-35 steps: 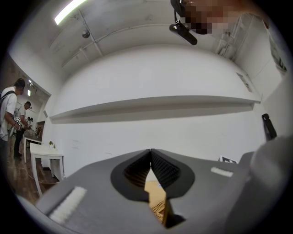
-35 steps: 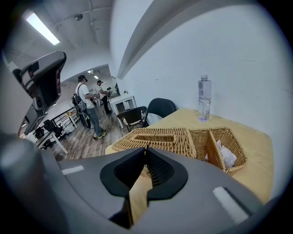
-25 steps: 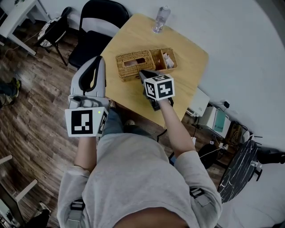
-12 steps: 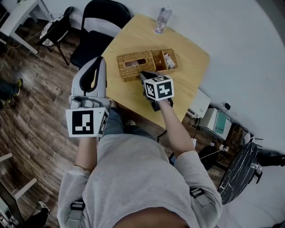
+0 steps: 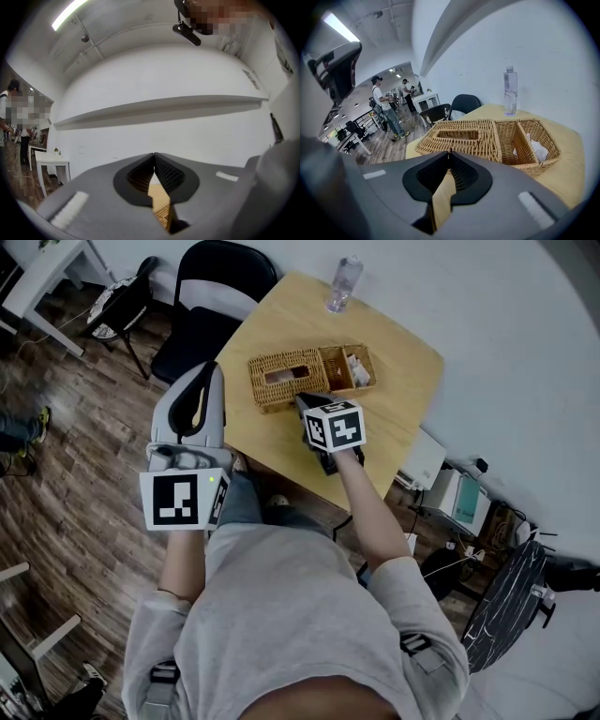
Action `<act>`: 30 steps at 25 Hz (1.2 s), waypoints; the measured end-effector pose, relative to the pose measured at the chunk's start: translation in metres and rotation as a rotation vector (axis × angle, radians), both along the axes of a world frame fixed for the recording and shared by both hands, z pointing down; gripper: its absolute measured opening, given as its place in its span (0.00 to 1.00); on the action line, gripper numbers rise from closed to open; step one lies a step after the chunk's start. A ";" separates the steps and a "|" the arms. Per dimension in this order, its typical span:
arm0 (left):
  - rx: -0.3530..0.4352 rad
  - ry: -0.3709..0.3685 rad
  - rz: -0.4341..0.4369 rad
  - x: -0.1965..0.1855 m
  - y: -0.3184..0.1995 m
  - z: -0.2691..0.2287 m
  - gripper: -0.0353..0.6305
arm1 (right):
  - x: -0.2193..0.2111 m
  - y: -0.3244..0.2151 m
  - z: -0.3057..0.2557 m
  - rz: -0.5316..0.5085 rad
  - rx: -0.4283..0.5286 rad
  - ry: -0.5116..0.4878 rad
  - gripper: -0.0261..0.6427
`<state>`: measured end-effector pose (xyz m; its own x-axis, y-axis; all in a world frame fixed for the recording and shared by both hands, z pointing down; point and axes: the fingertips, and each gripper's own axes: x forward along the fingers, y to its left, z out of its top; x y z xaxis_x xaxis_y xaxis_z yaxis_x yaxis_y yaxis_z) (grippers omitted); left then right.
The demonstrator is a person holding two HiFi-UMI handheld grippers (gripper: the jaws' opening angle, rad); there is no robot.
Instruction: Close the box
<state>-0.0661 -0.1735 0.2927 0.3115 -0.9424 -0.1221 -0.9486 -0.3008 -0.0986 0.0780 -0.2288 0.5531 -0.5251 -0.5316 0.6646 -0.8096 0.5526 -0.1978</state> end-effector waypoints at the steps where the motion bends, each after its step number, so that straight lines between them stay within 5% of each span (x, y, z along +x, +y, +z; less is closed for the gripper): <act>1: 0.000 0.000 -0.001 -0.001 0.000 0.000 0.14 | 0.000 0.000 0.001 0.000 -0.001 0.002 0.07; 17: 0.013 0.000 0.046 -0.003 -0.011 -0.008 0.14 | 0.001 0.003 -0.004 0.035 0.055 -0.024 0.08; 30: 0.033 0.007 0.138 -0.011 -0.008 -0.023 0.14 | 0.031 0.011 -0.107 0.279 0.370 -0.080 0.07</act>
